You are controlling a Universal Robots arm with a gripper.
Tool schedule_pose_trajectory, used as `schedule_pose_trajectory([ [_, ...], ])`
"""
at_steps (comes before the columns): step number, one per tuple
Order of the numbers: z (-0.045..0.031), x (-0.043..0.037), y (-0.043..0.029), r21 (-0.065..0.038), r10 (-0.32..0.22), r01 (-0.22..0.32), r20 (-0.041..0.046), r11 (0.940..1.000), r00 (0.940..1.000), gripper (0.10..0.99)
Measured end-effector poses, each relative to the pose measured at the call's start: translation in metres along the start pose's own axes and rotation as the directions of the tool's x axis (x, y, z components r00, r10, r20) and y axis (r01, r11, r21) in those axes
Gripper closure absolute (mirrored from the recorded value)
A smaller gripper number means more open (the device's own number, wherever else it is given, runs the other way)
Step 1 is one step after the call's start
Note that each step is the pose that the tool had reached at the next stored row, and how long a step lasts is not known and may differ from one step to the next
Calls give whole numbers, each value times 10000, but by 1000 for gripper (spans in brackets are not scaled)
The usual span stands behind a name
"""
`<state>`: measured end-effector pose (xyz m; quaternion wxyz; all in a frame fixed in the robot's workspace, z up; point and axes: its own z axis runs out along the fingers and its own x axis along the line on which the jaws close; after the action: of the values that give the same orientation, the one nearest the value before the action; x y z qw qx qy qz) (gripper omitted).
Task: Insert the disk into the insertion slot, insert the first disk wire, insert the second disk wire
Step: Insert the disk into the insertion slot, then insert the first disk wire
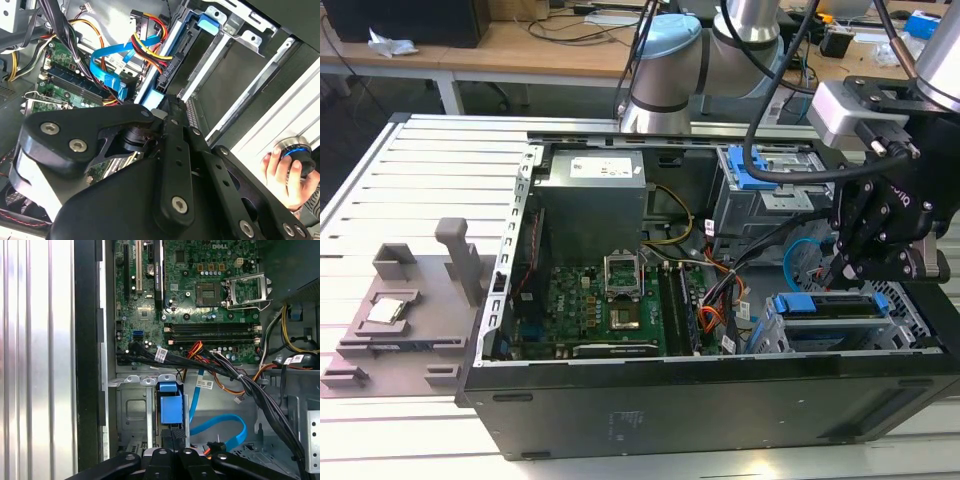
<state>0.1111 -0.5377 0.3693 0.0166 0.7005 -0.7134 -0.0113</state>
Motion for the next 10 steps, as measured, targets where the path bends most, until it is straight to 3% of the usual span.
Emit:
schedule_pose_trajectory([
  [5,2,0,0,0,0,0,0,10000,10000,980],
  [10,0,-1,-63,0,0,0,0,10000,10000,980],
])
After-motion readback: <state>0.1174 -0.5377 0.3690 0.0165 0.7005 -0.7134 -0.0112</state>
